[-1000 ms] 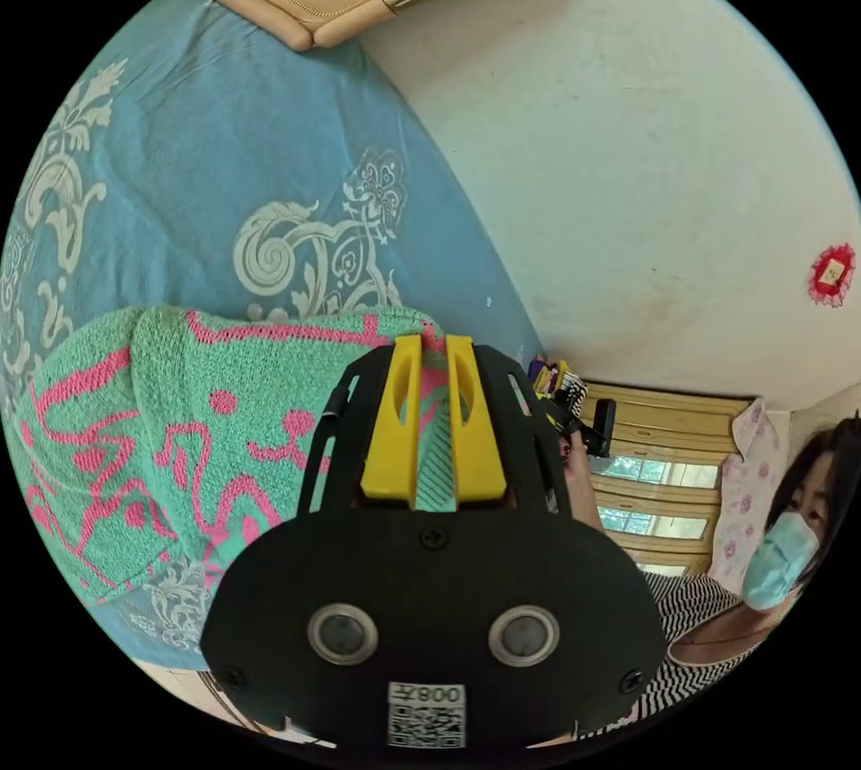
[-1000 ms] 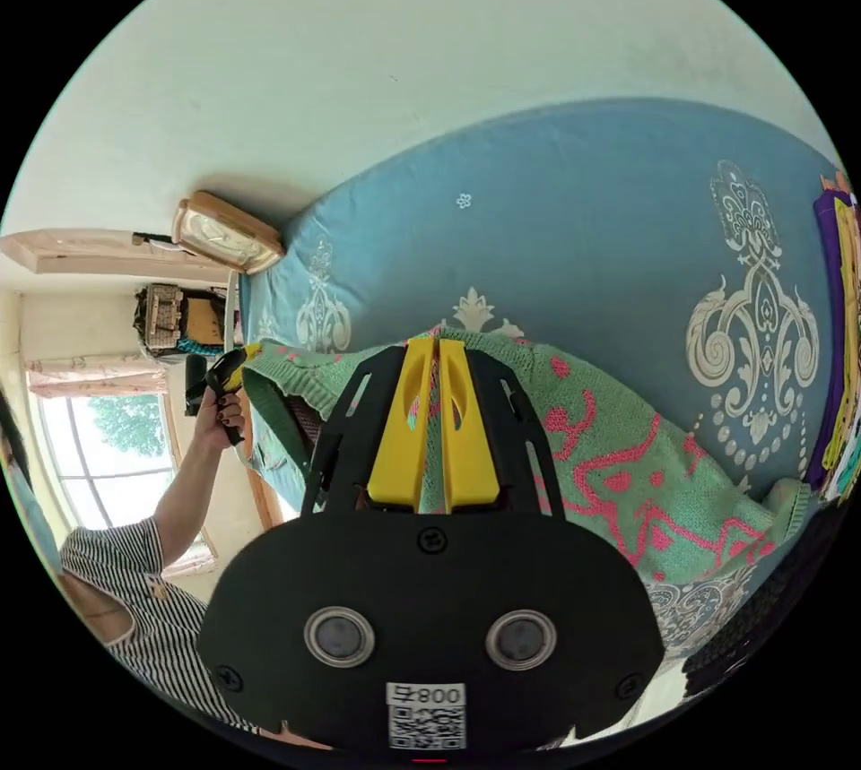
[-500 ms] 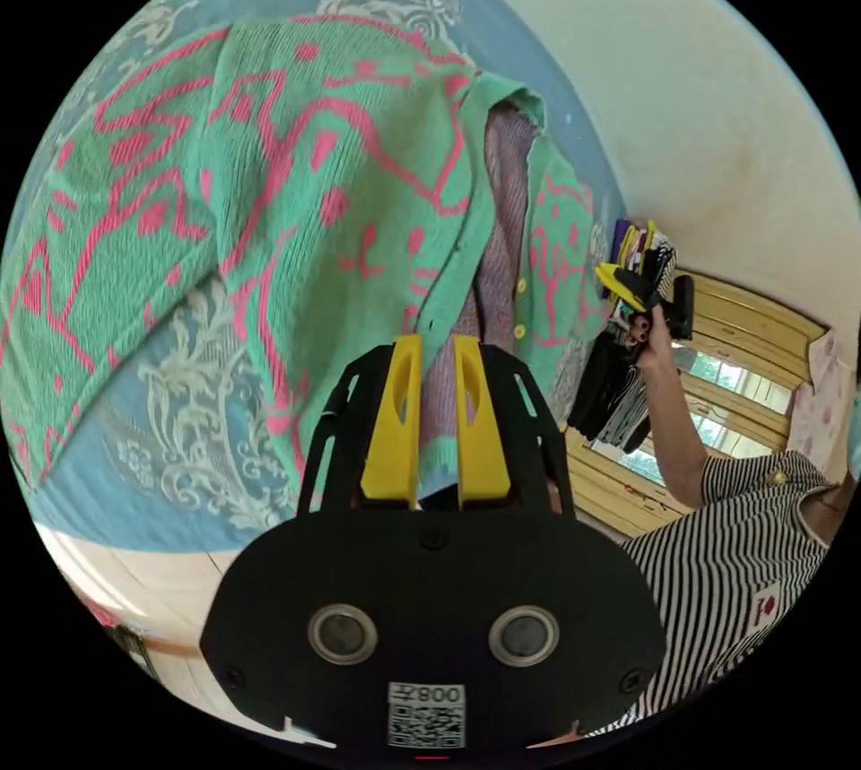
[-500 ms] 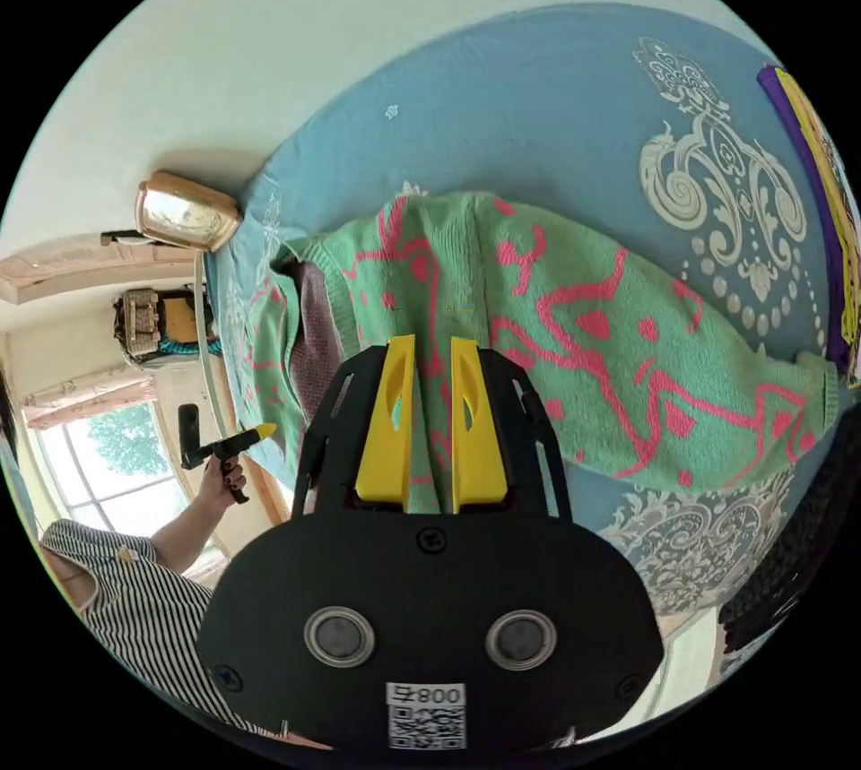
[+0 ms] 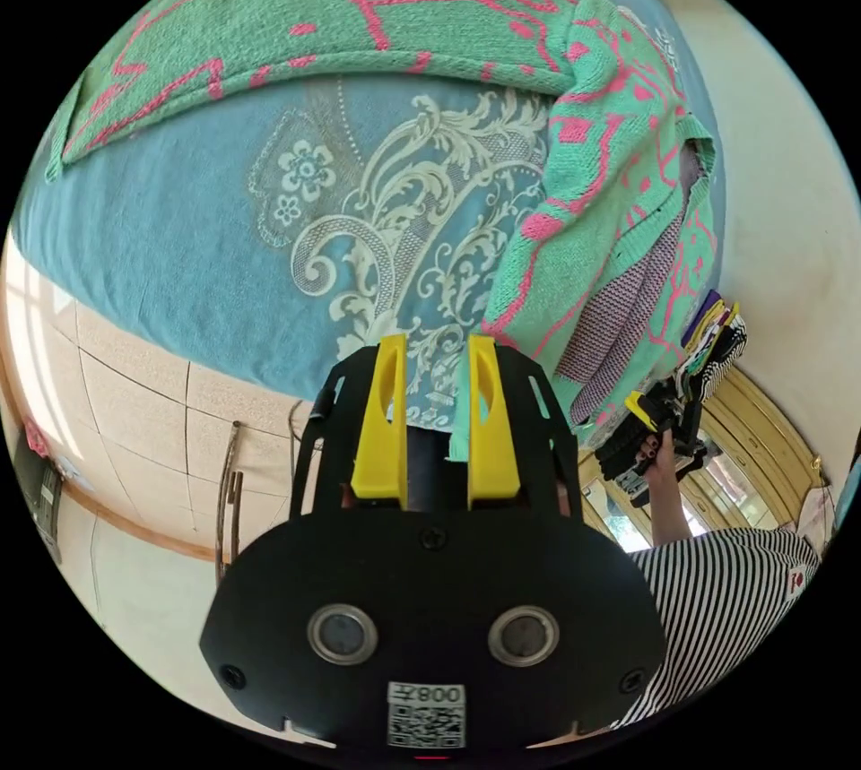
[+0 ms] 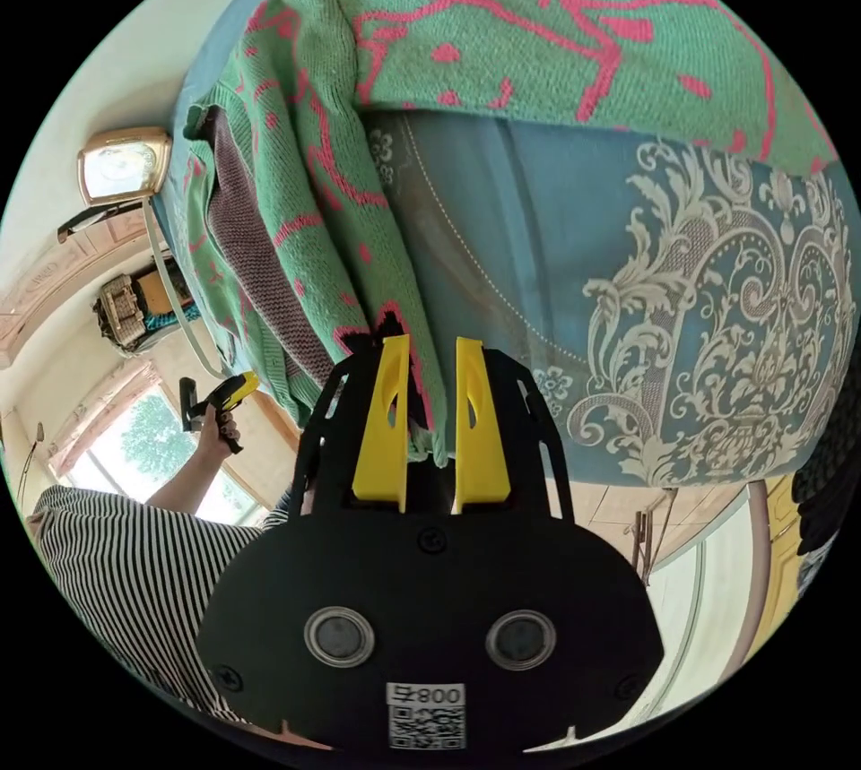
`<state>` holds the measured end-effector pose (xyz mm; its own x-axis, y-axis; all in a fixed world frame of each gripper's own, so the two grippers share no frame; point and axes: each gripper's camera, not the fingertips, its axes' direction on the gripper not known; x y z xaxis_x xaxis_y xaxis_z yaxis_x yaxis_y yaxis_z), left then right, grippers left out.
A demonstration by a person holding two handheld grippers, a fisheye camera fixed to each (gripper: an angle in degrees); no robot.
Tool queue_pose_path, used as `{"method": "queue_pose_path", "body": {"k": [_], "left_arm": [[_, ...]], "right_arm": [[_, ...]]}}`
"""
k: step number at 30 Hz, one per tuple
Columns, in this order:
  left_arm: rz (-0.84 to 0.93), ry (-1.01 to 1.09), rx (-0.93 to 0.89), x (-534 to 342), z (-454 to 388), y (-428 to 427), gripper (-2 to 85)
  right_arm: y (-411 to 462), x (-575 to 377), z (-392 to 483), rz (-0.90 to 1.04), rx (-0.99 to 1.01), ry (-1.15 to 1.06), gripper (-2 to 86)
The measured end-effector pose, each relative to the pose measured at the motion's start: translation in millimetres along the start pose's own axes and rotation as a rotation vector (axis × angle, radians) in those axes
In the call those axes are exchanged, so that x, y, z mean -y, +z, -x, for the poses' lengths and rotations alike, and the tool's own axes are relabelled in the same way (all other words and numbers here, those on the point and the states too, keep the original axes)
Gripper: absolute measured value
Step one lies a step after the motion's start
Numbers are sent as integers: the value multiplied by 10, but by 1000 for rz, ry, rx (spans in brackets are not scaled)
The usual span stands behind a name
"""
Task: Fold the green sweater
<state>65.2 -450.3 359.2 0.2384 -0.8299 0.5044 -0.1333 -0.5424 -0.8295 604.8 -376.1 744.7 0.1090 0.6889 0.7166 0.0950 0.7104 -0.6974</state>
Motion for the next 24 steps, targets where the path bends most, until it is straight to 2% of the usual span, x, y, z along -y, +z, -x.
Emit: {"method": "queue_pose_path", "body": {"k": [3, 5, 10, 14, 17, 19, 22, 24], "left_arm": [[133, 26, -31, 45, 36, 400, 76], [132, 7, 121, 34, -12, 501, 40], [184, 69, 117, -24, -10, 589, 11], [58, 38, 95, -229, 135, 313, 7], [-4, 64, 96, -312, 183, 234, 9], [14, 109, 72, -318, 128, 370, 14], [57, 222, 36, -380, -108, 700, 37], [99, 299, 45, -445, -269, 927, 63]], "right_arm": [[388, -36, -100, 93, -12, 7, 90], [614, -49, -160, 131, -2, 19, 87], [676, 44, -283, 126, 85, 15, 36], [272, 102, -339, 74, -80, -27, 20], [42, 180, -496, 36, -74, -43, 15], [124, 282, -598, 66, -61, -41, 11], [291, 374, -765, 85, -210, 27, 4], [268, 362, -902, 36, -135, 67, 8]]}}
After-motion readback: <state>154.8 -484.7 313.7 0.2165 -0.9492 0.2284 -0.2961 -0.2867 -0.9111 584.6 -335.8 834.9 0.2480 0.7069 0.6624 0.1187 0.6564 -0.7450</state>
